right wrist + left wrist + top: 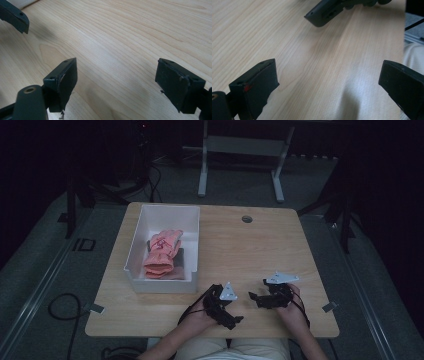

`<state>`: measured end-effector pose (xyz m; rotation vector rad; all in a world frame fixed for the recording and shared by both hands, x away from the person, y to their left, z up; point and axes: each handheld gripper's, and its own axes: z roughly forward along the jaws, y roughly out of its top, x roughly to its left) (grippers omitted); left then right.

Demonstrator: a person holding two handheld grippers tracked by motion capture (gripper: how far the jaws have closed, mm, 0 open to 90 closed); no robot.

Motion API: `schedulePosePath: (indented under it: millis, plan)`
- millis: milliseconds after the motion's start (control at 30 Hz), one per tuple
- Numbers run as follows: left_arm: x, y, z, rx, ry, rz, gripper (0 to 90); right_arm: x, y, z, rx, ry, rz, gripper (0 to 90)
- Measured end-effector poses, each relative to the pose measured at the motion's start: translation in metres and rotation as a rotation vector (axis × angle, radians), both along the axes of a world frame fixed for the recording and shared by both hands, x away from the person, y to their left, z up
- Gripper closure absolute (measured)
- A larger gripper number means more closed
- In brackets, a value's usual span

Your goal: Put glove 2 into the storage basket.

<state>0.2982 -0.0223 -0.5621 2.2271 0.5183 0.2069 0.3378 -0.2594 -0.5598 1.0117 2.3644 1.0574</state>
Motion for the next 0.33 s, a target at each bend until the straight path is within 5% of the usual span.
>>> schedulePosePath:
  millis: [333]
  plan:
    - [-0.0016,0.0018,-0.0033,-0.017,-0.016,0.005,1.8,0.0013,0.0015,-0.0099,-0.011,-0.008,0.011,15.6]
